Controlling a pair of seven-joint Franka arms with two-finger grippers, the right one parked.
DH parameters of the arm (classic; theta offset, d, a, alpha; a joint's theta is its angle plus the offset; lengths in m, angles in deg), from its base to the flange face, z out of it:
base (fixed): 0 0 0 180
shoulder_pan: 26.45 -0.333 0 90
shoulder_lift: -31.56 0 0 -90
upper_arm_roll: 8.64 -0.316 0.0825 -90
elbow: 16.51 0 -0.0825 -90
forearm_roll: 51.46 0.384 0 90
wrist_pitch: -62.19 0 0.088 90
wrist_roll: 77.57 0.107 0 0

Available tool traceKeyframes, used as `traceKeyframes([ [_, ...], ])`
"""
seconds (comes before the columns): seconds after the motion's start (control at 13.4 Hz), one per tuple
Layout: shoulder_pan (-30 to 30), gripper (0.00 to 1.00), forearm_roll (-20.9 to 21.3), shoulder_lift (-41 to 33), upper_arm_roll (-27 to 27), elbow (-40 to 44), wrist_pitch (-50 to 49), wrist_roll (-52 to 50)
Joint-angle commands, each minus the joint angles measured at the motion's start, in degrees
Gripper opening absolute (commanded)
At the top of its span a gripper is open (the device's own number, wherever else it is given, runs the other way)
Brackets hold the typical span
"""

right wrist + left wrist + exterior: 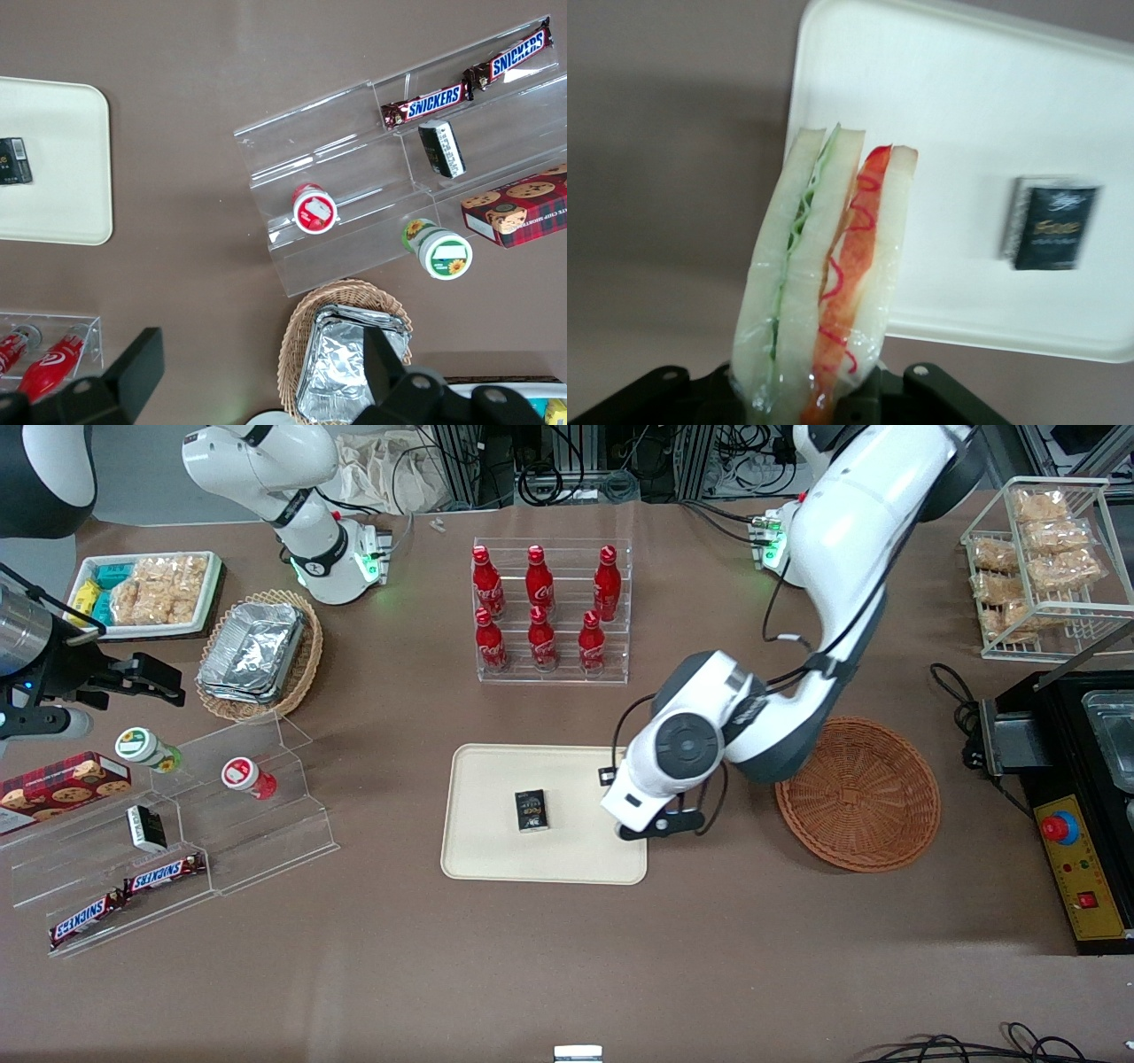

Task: Place sandwich from basket to tray
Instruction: 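Carry the sandwich over the cream tray beside the black packet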

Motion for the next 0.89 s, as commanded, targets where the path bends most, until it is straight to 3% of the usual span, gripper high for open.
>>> traceKeyframes([
  [0.0, 0.8, 0.0, 1.9, 3.9, -0.3, 3.2, 2.3, 1.3],
  [0.45, 1.9, 0.0, 2.2, 7.8, -3.2, 3.4, 11.9, 1.7],
  [0.67, 2.2, 0.2, 2.1, 8.7, -4.0, 3.3, 12.3, 1.8],
  [0.82, 2.5, 0.48, 2.1, 9.5, -4.0, 3.1, 14.2, 1.5],
])
